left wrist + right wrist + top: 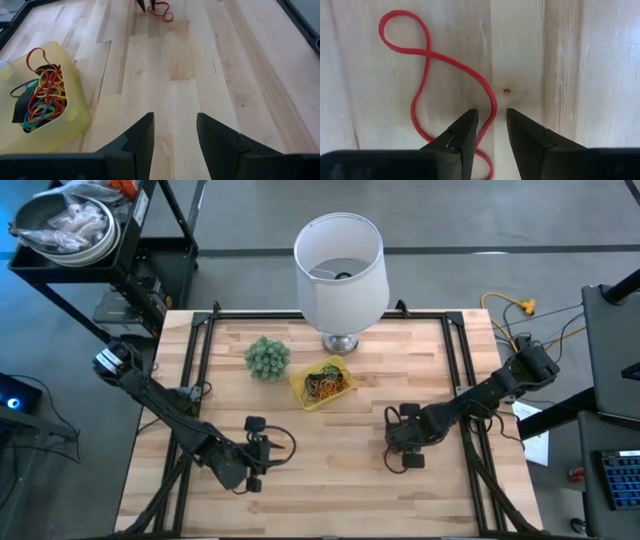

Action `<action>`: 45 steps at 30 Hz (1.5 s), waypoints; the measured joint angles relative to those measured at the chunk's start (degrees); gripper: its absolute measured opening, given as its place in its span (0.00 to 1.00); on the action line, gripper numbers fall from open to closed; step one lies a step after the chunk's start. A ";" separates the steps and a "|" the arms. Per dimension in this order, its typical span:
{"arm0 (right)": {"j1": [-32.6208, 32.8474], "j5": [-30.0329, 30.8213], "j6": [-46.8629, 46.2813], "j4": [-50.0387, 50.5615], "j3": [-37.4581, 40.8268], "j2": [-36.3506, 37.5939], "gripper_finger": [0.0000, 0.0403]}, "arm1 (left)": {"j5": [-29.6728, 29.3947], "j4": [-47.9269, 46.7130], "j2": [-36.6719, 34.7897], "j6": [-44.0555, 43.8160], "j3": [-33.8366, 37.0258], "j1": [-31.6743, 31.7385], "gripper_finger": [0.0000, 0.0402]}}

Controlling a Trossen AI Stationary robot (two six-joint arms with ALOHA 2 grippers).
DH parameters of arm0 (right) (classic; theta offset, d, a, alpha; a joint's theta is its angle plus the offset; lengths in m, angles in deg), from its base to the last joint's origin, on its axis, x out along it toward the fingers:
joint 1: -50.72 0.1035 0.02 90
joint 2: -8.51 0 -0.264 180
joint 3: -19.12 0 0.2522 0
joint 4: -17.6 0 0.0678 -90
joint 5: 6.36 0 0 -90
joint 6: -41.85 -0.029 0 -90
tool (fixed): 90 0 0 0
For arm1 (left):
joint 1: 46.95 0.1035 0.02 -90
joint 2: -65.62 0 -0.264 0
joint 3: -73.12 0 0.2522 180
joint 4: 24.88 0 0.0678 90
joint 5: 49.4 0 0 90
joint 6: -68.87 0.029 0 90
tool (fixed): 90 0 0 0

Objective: Pick and place rubber bands into bin
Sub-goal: Put the red rubber band into the yellow bin

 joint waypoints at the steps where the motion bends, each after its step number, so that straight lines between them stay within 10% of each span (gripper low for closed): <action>1: 0.00 -0.01 -0.07 -0.14 0.00 0.00 0.26 | 0.00 0.01 0.28 0.00 0.00 0.01 0.33; 22: 0.98 5.27 9.51 -2.76 -9.61 -0.45 0.02 | 0.00 0.03 1.31 0.48 -0.26 0.02 0.33; 35: 0.03 34.02 35.91 -3.48 -27.80 -0.24 0.02 | 0.00 0.02 1.31 0.48 -0.26 0.00 0.33; 45: -10.72 35.83 51.87 -10.33 -34.06 -0.24 0.02 | 0.00 0.01 1.31 0.48 -0.28 0.01 0.33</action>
